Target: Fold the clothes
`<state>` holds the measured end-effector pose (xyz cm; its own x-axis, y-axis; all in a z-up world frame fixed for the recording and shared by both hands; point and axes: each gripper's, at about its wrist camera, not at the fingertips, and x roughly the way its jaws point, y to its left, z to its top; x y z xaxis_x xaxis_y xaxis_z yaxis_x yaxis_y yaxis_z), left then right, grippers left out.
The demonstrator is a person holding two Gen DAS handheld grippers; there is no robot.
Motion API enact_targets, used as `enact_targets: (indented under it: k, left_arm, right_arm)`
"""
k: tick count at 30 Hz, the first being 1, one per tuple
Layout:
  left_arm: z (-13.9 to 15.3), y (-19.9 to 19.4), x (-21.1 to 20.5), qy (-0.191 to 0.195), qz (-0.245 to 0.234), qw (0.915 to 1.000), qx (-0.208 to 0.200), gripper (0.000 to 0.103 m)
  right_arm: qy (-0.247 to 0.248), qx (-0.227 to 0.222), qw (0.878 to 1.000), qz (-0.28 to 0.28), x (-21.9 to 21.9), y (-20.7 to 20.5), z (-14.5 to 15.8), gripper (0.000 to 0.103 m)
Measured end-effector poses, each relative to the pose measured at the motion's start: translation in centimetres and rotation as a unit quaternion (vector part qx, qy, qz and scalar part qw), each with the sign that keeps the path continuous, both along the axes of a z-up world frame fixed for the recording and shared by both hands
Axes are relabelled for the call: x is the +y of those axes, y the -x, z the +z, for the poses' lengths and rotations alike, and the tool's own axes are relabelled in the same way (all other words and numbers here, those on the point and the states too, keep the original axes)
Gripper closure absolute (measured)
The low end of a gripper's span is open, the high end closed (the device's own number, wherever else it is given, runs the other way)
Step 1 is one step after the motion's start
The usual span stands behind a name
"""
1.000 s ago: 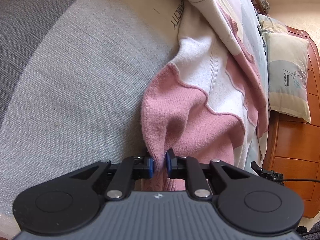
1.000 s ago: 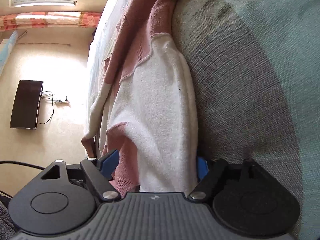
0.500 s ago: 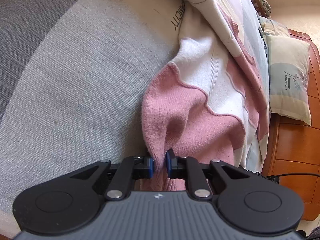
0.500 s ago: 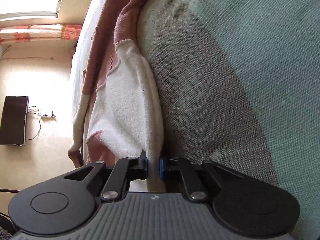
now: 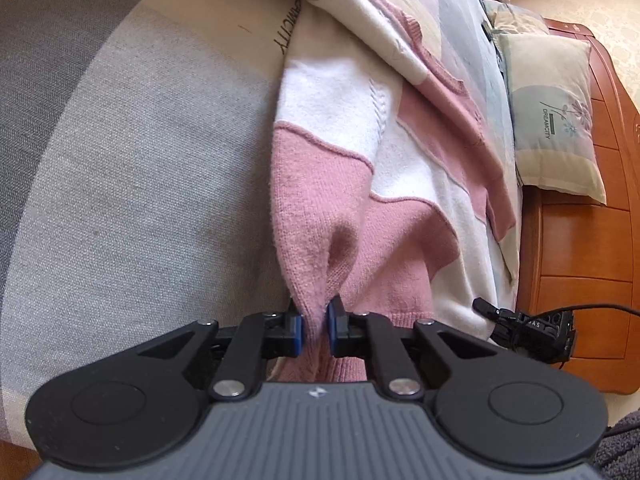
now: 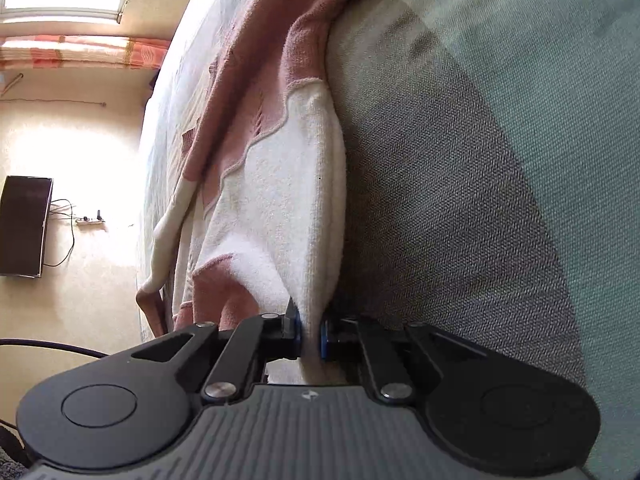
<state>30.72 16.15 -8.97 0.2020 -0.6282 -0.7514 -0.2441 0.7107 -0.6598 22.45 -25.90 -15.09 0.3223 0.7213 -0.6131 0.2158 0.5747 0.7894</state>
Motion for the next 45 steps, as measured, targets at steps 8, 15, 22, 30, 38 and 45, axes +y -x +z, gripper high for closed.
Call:
enact_targets:
  k: [8, 15, 22, 30, 38, 45]
  left_arm:
    - [-0.4, 2.2, -0.2, 0.005, -0.042, 0.9968, 0.068, 0.093]
    - [-2.9, 2.8, 0.4, 0.001, -0.032, 0.9963, 0.079, 0.093]
    - [0.2, 2.8, 1.2, 0.055, -0.024, 0.9958, 0.07, 0.091]
    - [2.0, 5.2, 4.9, -0.068, -0.074, 0.9856, 0.136, 0.094]
    - [3.4, 0.6, 0.1, -0.173, -0.154, 0.9712, -0.055, 0.092]
    - [1.4, 4.1, -8.1, -0.297, -0.378, 0.8512, -0.21, 0.085]
  right_arm:
    - [0.078, 0.044, 0.989, 0.116, -1.0, 1.2, 3.3, 0.093]
    - [0.049, 0.095, 0.985, 0.135, 0.5, 2.3, 0.9, 0.078]
    - [0.075, 0.125, 0.956, 0.256, 3.5, 5.0, 0.8, 0.067]
    - [0.1, 0.161, 0.951, 0.243, -0.3, 7.5, 3.7, 0.077]
    - [0.277, -0.012, 0.931, 0.238, 3.5, 4.0, 7.4, 0.054]
    - [0.387, -0.208, 0.817, 0.374, 12.3, 6.0, 4.9, 0.037]
